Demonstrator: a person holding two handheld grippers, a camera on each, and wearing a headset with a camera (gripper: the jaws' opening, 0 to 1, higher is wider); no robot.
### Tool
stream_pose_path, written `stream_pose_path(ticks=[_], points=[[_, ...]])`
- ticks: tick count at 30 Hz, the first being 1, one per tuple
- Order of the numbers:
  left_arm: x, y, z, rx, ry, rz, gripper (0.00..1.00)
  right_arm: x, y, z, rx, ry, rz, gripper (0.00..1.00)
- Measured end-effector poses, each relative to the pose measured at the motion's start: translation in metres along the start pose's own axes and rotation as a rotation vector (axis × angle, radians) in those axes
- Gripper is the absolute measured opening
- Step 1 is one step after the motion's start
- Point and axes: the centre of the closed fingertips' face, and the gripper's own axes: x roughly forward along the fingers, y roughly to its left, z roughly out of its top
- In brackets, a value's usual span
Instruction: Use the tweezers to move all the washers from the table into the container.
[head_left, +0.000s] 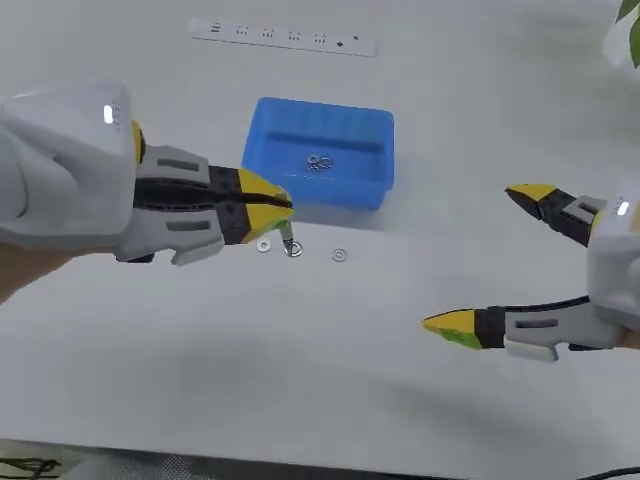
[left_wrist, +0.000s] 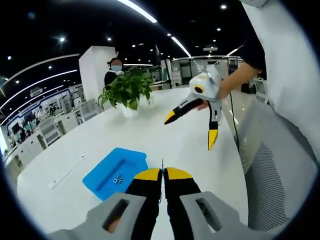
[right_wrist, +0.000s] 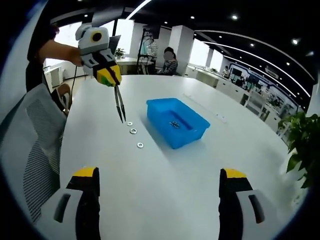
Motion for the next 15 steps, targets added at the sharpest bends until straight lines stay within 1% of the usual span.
stream_pose_path(ticks=[2,7,11,15], points=[[0.001,0.002,-0.005,-0.002,0.003,0.004,0.06,0.002,0.003,-0.004,0.006,0.004,0.007,1.00],[0.005,0.005,-0.011,-0.001,-0.003,0.011,0.06,0.005,0.009,-0.016,0.016,0.025,0.030,1.00],[0.013,0.007,-0.018,0.001,0.014,-0.002,0.06,0.008,0.012,-0.023,0.032,0.034,0.045,1.00],[0.020,0.010,-0.020,-0.004,0.012,-0.008,0.06,0.010,0.012,-0.030,0.046,0.045,0.054,0.99]])
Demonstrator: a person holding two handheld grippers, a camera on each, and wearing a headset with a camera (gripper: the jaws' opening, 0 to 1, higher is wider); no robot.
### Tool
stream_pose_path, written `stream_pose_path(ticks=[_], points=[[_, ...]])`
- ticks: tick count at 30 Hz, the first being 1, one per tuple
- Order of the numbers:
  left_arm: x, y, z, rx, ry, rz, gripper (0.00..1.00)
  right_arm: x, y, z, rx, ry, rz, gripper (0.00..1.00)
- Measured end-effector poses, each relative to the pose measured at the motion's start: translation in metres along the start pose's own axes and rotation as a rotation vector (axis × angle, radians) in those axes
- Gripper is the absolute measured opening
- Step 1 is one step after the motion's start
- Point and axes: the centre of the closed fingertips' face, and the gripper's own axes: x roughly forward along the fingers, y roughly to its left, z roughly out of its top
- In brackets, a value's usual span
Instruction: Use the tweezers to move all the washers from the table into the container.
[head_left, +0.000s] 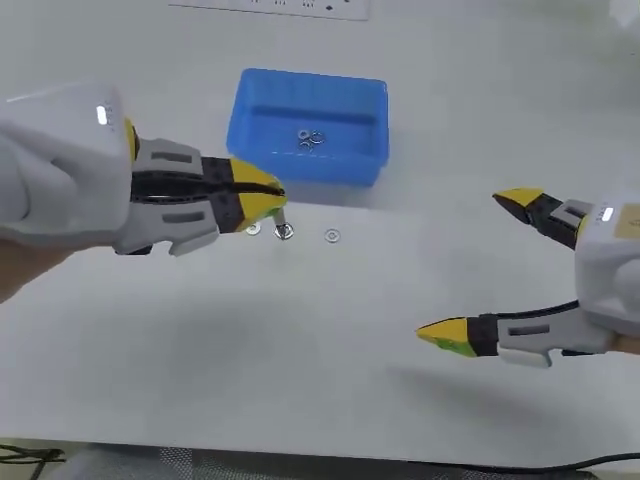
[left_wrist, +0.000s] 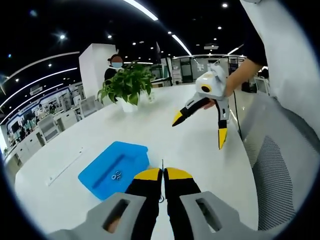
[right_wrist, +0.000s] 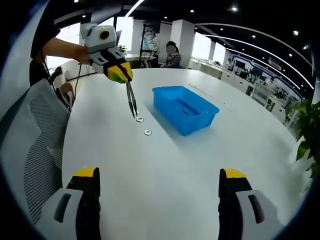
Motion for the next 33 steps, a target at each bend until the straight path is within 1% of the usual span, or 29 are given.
stream_pose_path(ticks=[4,7,12,14,16,17,19,22,23,24,25,26,28,31,33], points=[[0.004,0.002,-0.002,-0.001,0.005,-0.006,0.06,0.002,-0.001,-0.002,0.018,0.000,0.006,0.99],[0.005,0.001,-0.007,-0.009,0.019,-0.017,0.06,0.002,-0.003,-0.001,0.027,-0.008,0.000,0.99],[0.004,0.002,-0.006,-0.018,0.010,-0.016,0.06,0.002,-0.003,0.001,0.035,-0.013,0.000,0.98],[0.004,0.002,-0.005,-0.034,0.007,-0.026,0.06,0.003,-0.001,0.001,0.035,-0.013,0.005,0.98],[0.004,0.002,-0.005,-0.068,0.008,-0.039,0.06,0.005,0.002,0.003,0.033,-0.017,0.015,0.98],[0.004,0.002,-0.006,-0.070,0.009,-0.044,0.06,0.007,0.003,0.005,0.029,-0.018,0.023,0.97],[0.004,0.004,-0.006,-0.070,0.015,-0.048,0.06,0.013,0.007,0.010,0.013,-0.018,0.046,0.97],[0.003,0.008,-0.007,-0.085,0.028,-0.051,0.06,0.024,0.013,0.023,0.005,-0.029,0.091,0.92],[0.003,0.009,-0.008,-0.088,0.031,-0.051,0.06,0.026,0.014,0.027,0.001,-0.038,0.100,0.90],[0.003,0.009,-0.008,-0.087,0.035,-0.052,0.06,0.030,0.017,0.036,-0.012,-0.065,0.117,0.87],[0.003,0.009,-0.008,-0.092,0.039,-0.055,0.06,0.032,0.018,0.040,-0.015,-0.078,0.126,0.85],[0.003,0.008,-0.008,-0.091,0.041,-0.057,0.06,0.035,0.020,0.044,-0.011,-0.083,0.135,0.83],[0.003,0.007,-0.008,-0.087,0.045,-0.068,0.06,0.042,0.023,0.051,-0.005,-0.091,0.157,0.83],[0.003,0.005,-0.008,-0.092,0.045,-0.073,0.06,0.053,0.030,0.061,-0.033,-0.098,0.197,0.77],[0.003,0.003,-0.008,-0.090,0.046,-0.078,0.06,0.059,0.033,0.066,-0.065,-0.104,0.206,0.73]])
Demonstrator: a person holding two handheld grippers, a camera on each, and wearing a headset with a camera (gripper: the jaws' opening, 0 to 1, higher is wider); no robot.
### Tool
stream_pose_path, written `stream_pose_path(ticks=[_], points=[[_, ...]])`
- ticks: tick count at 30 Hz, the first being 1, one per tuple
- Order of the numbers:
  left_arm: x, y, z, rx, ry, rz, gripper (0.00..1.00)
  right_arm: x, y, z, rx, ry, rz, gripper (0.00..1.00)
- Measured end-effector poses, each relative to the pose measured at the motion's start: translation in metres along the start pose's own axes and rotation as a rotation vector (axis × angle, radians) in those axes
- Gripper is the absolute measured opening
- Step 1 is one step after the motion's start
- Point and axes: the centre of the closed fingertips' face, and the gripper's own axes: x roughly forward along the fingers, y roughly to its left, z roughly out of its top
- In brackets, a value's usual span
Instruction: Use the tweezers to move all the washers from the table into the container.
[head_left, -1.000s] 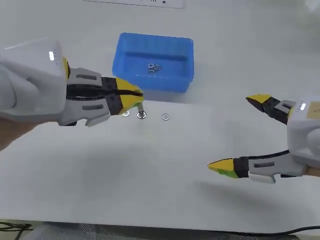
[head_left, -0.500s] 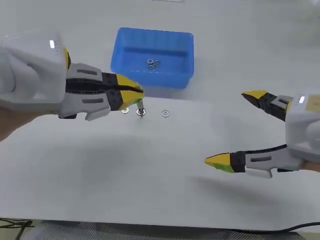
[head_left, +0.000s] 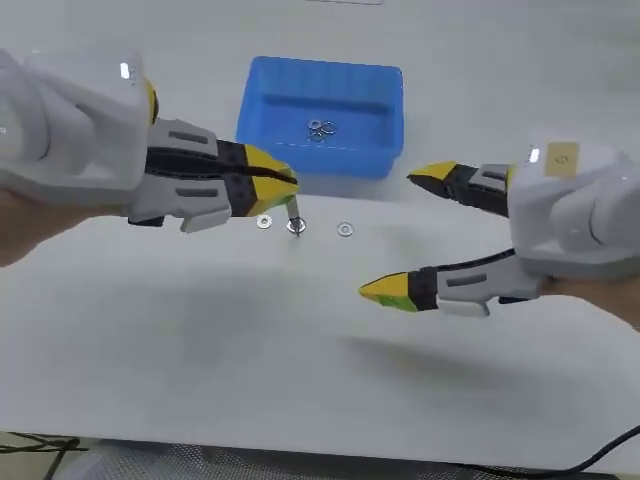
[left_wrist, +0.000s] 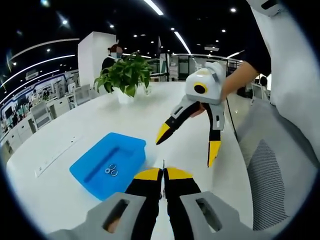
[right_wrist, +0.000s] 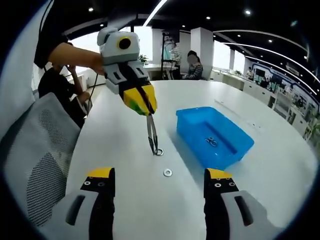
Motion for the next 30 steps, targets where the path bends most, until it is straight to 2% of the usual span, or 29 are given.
stream_pose_path(ticks=[3,7,9,14,18,21,30], points=[[0.001,-0.003,0.000,0.003,0.001,-0.007,0.06,0.015,0.008,0.004,-0.042,0.015,0.065,0.69],[0.001,-0.004,0.000,0.006,0.003,-0.016,0.06,0.034,0.014,0.009,-0.077,0.017,0.119,0.62],[0.002,-0.003,0.000,0.003,0.005,-0.015,0.06,0.043,0.017,0.014,-0.083,-0.011,0.150,0.56],[0.002,-0.004,-0.001,-0.003,0.012,-0.022,0.06,0.062,0.019,0.016,-0.108,0.008,0.190,0.46],[0.001,-0.002,-0.002,-0.010,0.015,-0.019,0.06,0.069,0.019,0.024,-0.095,-0.008,0.220,0.35],[0.002,-0.001,-0.002,-0.014,0.015,-0.022,0.06,0.074,0.017,0.028,-0.111,-0.008,0.236,0.28],[0.003,-0.001,-0.003,-0.010,0.027,-0.031,0.06,0.076,0.019,0.025,-0.141,0.015,0.301,0.12]])
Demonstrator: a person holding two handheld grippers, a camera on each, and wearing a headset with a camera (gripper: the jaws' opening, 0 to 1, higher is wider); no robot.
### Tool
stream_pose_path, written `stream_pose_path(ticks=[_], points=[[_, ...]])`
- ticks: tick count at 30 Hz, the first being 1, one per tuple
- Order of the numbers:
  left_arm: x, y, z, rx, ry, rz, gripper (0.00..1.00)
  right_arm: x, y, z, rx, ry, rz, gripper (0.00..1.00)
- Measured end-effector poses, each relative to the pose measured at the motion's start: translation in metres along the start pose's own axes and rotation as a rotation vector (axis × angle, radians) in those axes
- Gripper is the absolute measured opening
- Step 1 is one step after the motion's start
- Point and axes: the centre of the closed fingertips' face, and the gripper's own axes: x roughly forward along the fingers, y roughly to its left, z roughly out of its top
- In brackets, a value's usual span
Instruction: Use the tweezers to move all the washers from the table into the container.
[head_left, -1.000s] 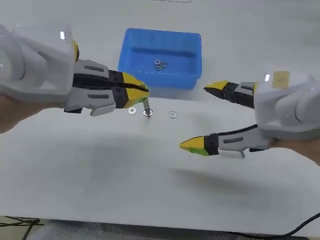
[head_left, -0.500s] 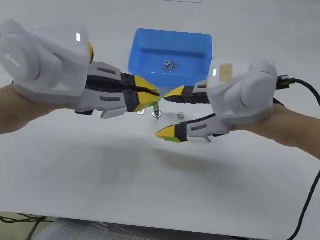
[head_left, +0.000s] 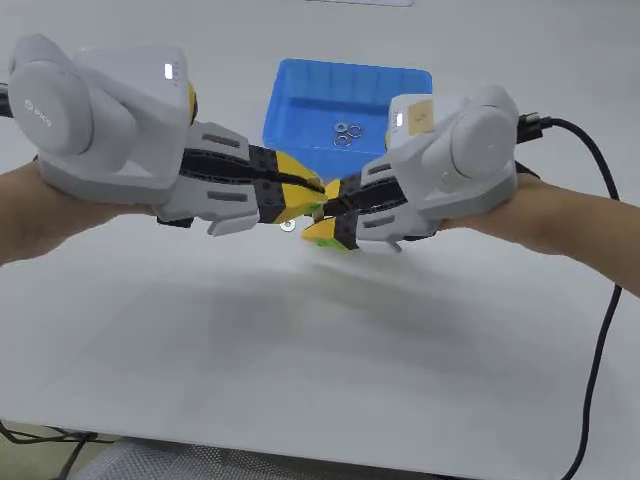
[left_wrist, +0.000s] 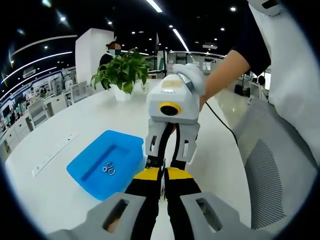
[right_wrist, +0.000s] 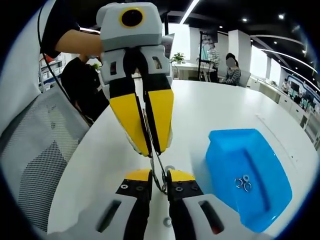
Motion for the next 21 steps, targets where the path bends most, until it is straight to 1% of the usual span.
stream_pose_path(ticks=[3,6,11,18,19,20,21], points=[[0.0005,-0.0002,0.0000,-0.001,-0.001,-0.001,0.06,0.0001,-0.0005,-0.0006,0.002,0.003,0.013,0.12],[0.0011,0.0010,-0.0001,-0.002,-0.001,0.000,0.06,0.0001,0.0001,-0.0004,-0.034,0.009,0.022,0.11],[0.0012,0.0027,-0.0006,-0.004,0.002,0.006,0.06,0.0001,0.0002,-0.0005,-0.054,0.004,0.032,0.10],[0.0010,0.0031,-0.0007,-0.007,0.008,0.012,0.06,0.0007,-0.0003,-0.0004,-0.067,0.015,0.023,0.09],[0.0007,0.0032,-0.0006,-0.027,0.007,0.015,0.06,0.0009,-0.0002,-0.0003,-0.071,0.018,0.021,0.09],[0.0006,0.0022,-0.0003,-0.086,-0.001,0.016,0.07,0.0013,0.0023,0.0002,-0.067,0.017,0.030,0.09],[-0.0001,0.0033,-0.0004,-0.104,-0.002,0.019,0.07,0.0017,0.0033,0.0007,-0.062,0.016,0.030,0.09]])
